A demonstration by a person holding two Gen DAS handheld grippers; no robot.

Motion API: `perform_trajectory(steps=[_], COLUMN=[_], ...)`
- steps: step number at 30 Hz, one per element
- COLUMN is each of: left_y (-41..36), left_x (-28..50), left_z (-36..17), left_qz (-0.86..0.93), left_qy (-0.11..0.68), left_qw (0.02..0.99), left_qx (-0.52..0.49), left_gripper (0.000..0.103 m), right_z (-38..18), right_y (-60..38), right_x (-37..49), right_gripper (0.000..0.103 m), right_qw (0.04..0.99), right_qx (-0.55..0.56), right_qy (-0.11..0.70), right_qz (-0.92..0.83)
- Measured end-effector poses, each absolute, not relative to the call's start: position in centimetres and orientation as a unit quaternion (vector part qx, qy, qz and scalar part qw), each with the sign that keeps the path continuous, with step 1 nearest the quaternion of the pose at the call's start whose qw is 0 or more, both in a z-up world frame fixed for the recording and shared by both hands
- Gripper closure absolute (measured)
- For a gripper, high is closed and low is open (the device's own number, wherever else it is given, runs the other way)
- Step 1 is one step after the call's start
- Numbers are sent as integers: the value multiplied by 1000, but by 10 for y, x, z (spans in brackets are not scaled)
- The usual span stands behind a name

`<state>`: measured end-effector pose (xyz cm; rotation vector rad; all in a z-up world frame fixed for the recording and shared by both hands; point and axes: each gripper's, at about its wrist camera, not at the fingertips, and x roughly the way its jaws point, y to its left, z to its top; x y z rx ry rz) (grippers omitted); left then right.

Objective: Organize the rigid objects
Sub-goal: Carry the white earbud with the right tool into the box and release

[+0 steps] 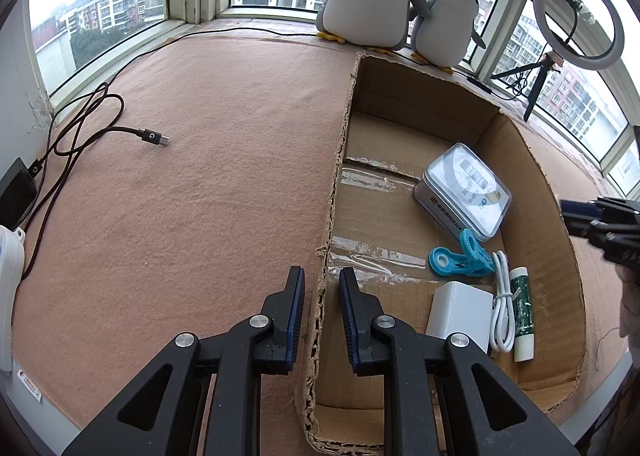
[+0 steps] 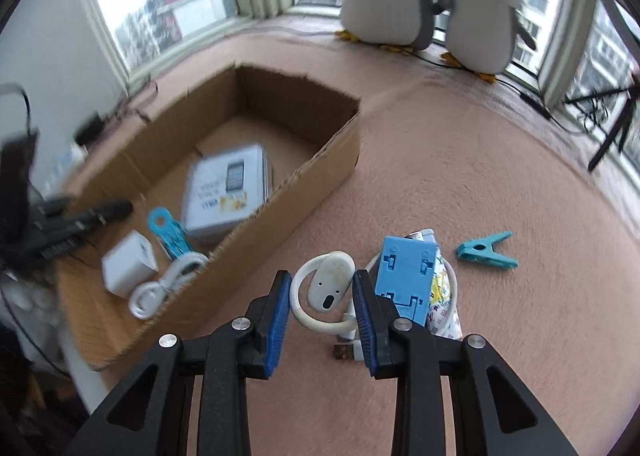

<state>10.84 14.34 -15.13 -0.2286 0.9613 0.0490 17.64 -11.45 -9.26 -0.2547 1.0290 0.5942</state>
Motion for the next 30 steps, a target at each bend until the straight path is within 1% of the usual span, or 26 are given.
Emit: perform_trajectory(steps=[6,13,20,30], left_y=[143,144,145,146], left_x=[108,108,108,108], left_z=[-151,-151,-151,-152], left_qz=[24,23,23,21], left_qy=[461,462,461,461], left_qw=[880,880,880,880], left_qx=[-110,-111,-112,-112], left_gripper=[83,83,83,83], right_z=[-63,-39,-37,-58], right_y=[-127,-97,-53,6], right_x=[165,151,154,164], right_gripper=[75,75,75,75], right_qw=[838,842,833,818], right_qx=[-59,-42,-42,-68], right_qy=[461,432,427,441], right_qz=[286,321,348,363])
